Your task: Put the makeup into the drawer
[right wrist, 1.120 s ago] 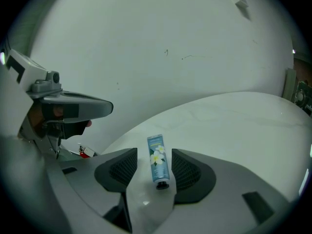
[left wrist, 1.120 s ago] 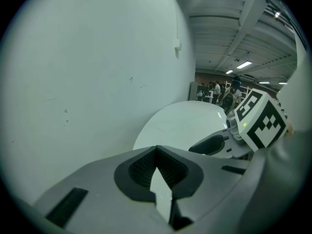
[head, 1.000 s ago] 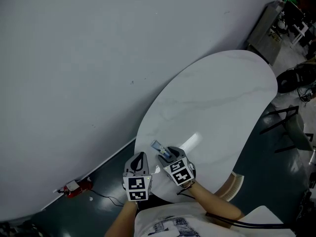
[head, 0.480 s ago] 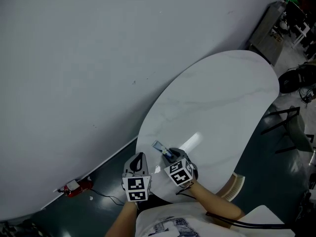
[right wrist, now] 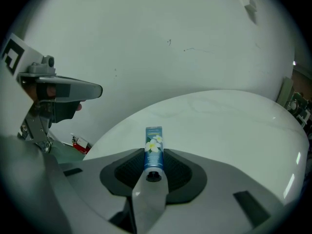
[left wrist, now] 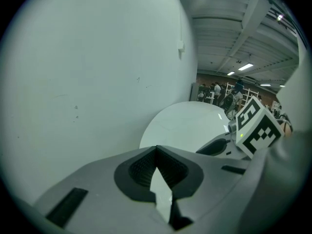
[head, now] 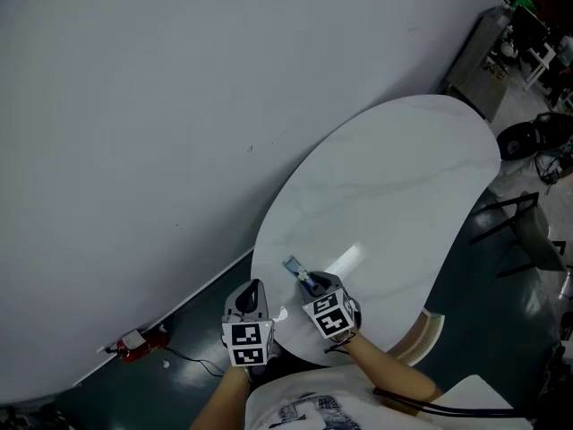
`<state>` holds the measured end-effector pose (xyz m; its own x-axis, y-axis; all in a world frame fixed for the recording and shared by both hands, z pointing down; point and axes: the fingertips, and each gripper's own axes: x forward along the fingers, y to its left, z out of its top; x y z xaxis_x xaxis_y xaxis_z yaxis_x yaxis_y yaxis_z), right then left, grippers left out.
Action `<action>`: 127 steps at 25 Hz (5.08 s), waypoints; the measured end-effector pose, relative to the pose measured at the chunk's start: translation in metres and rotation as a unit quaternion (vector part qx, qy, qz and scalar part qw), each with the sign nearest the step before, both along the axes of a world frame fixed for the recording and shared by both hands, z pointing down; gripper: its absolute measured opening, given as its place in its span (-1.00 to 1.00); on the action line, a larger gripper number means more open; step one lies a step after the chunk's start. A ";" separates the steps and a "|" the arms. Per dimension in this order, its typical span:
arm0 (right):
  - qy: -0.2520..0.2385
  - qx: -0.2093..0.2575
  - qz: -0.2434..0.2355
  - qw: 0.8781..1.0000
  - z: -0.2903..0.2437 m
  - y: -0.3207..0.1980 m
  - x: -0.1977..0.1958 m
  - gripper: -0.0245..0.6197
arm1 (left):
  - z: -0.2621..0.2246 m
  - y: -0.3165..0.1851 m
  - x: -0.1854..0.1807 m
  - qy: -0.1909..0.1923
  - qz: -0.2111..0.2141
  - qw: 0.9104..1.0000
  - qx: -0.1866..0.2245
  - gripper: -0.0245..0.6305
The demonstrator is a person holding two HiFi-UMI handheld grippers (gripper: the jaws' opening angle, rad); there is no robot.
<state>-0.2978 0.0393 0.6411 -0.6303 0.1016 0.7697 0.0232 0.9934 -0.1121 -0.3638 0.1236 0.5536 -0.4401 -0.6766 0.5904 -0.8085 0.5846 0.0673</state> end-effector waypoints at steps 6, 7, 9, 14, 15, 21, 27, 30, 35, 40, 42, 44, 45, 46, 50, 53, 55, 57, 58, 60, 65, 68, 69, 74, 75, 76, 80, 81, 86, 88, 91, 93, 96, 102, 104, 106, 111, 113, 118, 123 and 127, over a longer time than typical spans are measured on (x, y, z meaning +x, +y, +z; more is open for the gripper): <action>0.000 0.005 0.028 1.000 -0.005 0.005 0.017 -0.51 | -0.003 0.010 0.009 0.001 0.019 1.000 0.003 -0.87; 0.000 0.005 0.034 0.999 -0.005 0.006 0.021 -0.51 | -0.004 0.010 0.012 0.002 0.024 1.000 0.005 -0.87; 0.000 0.006 0.047 0.999 -0.008 0.007 0.028 -0.51 | -0.005 0.012 0.016 0.003 0.034 0.999 0.006 -0.87; -0.002 0.006 0.076 0.997 -0.015 0.016 0.050 -0.52 | -0.008 0.020 0.029 0.006 0.054 0.998 0.007 -0.87; -0.005 0.008 0.081 0.997 -0.018 0.016 0.053 -0.52 | -0.010 0.020 0.031 0.005 0.058 0.998 0.008 -0.87; -0.033 -0.001 0.137 0.990 -0.040 0.027 0.070 -0.52 | -0.022 0.030 0.046 0.000 0.083 0.996 0.022 -0.87; -0.062 0.012 0.170 0.983 -0.065 0.045 0.088 -0.52 | -0.035 0.047 0.063 -0.012 0.114 0.993 0.034 -0.87; -0.072 0.014 0.189 0.979 -0.074 0.055 0.098 -0.52 | -0.042 0.056 0.070 -0.019 0.130 0.991 0.038 -0.87; -0.087 0.028 0.214 0.973 -0.091 0.074 0.119 -0.52 | -0.054 0.072 0.086 -0.027 0.155 0.986 0.047 -0.87; -0.102 0.048 0.241 0.964 -0.111 0.081 0.136 -0.52 | -0.062 0.080 0.105 -0.032 0.186 0.980 0.057 -0.87; -0.104 0.051 0.249 0.962 -0.114 0.082 0.145 -0.52 | -0.061 0.081 0.113 -0.031 0.194 0.979 0.057 -0.87; -0.106 0.057 0.257 0.959 -0.119 0.082 0.154 -0.52 | -0.063 0.082 0.119 -0.032 0.202 0.977 0.059 -0.87; -0.107 0.060 0.261 0.957 -0.122 0.083 0.159 -0.52 | -0.065 0.082 0.123 -0.032 0.205 0.976 0.061 -0.87; -0.108 0.061 0.266 0.956 -0.124 0.083 0.165 -0.52 | -0.067 0.081 0.128 -0.033 0.209 0.975 0.063 -0.87; -0.113 0.067 0.288 0.949 -0.131 0.074 0.188 -0.52 | -0.073 0.069 0.147 -0.035 0.228 0.971 0.067 -0.87; -0.113 0.067 0.302 0.944 -0.133 0.060 0.208 -0.52 | -0.072 0.052 0.165 -0.034 0.243 0.967 0.064 -0.87; -0.110 0.065 0.311 0.942 -0.131 0.053 0.226 -0.52 | -0.071 0.038 0.181 -0.033 0.257 0.964 0.060 -0.87; -0.108 0.065 0.321 0.939 -0.132 0.042 0.244 -0.52 | -0.071 0.022 0.197 -0.033 0.271 0.960 0.058 -0.87; -0.107 0.064 0.326 0.937 -0.131 0.036 0.253 -0.52 | -0.071 0.014 0.206 -0.033 0.276 0.959 0.057 -0.87; -0.104 0.059 0.335 0.935 -0.129 0.025 0.272 -0.52 | -0.069 -0.001 0.223 -0.031 0.283 0.957 0.056 -0.87; -0.099 0.046 0.355 0.928 -0.119 -0.005 0.320 -0.52 | -0.064 -0.041 0.271 -0.028 0.305 0.951 0.050 -0.87; -0.099 0.039 0.366 0.924 -0.114 -0.025 0.346 -0.52 | -0.058 -0.062 0.294 -0.030 0.313 0.948 0.044 -0.87; -0.099 0.038 0.368 0.924 -0.113 -0.032 0.355 -0.52 | -0.056 -0.070 0.302 -0.031 0.315 0.948 0.042 -0.87; -0.095 0.029 0.378 0.920 -0.100 -0.064 0.395 -0.52 | -0.045 -0.105 0.339 -0.030 0.324 0.945 0.031 -0.87; -0.094 0.027 0.379 0.920 -0.097 -0.069 0.403 -0.52 | -0.042 -0.111 0.345 -0.030 0.324 0.945 0.028 -0.87; -0.094 0.025 0.380 0.920 -0.094 -0.074 0.410 -0.52 | -0.039 -0.117 0.352 -0.030 0.325 0.945 0.025 -0.87; -0.085 0.011 0.378 0.922 -0.083 -0.088 0.439 -0.52 | -0.037 -0.140 0.379 -0.033 0.325 0.945 0.022 -0.87; -0.083 0.008 0.376 0.923 -0.080 -0.091 0.446 -0.52 | -0.037 -0.144 0.386 -0.033 0.326 0.945 0.020 -0.87; -0.080 0.002 0.379 0.922 -0.067 -0.110 0.471 -0.52 | -0.029 -0.166 0.409 -0.035 0.326 0.945 0.016 -0.87; -0.079 0.001 0.383 0.920 -0.064 -0.115 0.477 -0.52 | -0.028 -0.172 0.414 -0.037 0.330 0.943 0.016 -0.87; -0.076 -0.005 0.390 0.918 -0.062 -0.115 0.485 -0.52 | -0.030 -0.175 0.420 -0.040 0.338 0.940 0.014 -0.87; -0.076 -0.008 0.395 0.915 -0.062 -0.115 0.487 -0.52 | -0.031 -0.176 0.424 -0.040 0.344 0.938 0.012 -0.87; -0.077 -0.012 0.404 0.911 -0.058 -0.116 0.489 -0.52 | -0.030 -0.180 0.430 -0.040 0.358 0.933 0.010 -0.87; -0.067 -0.022 0.427 0.901 -0.046 -0.118 0.490 -0.52 | -0.024 -0.193 0.436 -0.033 0.386 0.922 0.010 -0.87; -0.063 -0.025 0.437 0.897 -0.043 -0.120 0.489 -0.52 | -0.023 -0.198 0.435 -0.031 0.397 0.917 0.007 -0.87; -0.061 -0.028 0.446 0.892 -0.040 -0.115 0.491 -0.52 | -0.020 -0.196 0.437 -0.029 0.408 0.913 0.004 -0.87; -0.058 -0.034 0.477 0.876 -0.031 -0.100 0.492 -0.52 | -0.010 -0.187 0.442 -0.024 0.440 0.898 -0.002 -0.87; -0.055 -0.036 0.487 0.871 -0.026 -0.130 0.488 -0.52 | -0.004 -0.220 0.440 -0.019 0.449 0.893 -0.005 -0.87; -0.051 -0.044 0.516 0.854 -0.008 -0.131 0.487 -0.52 | 0.010 -0.229 0.443 -0.012 0.474 0.880 -0.010 -0.87; -0.051 -0.056 0.534 0.842 0.016 -0.129 0.479 -0.52 | 0.028 -0.237 0.436 -0.010 0.477 0.879 -0.015 -0.87; -0.047 -0.063 0.544 0.836 0.033 -0.136 0.476 -0.52 | 0.041 -0.250 0.433 -0.004 0.472 0.881 -0.017 -0.87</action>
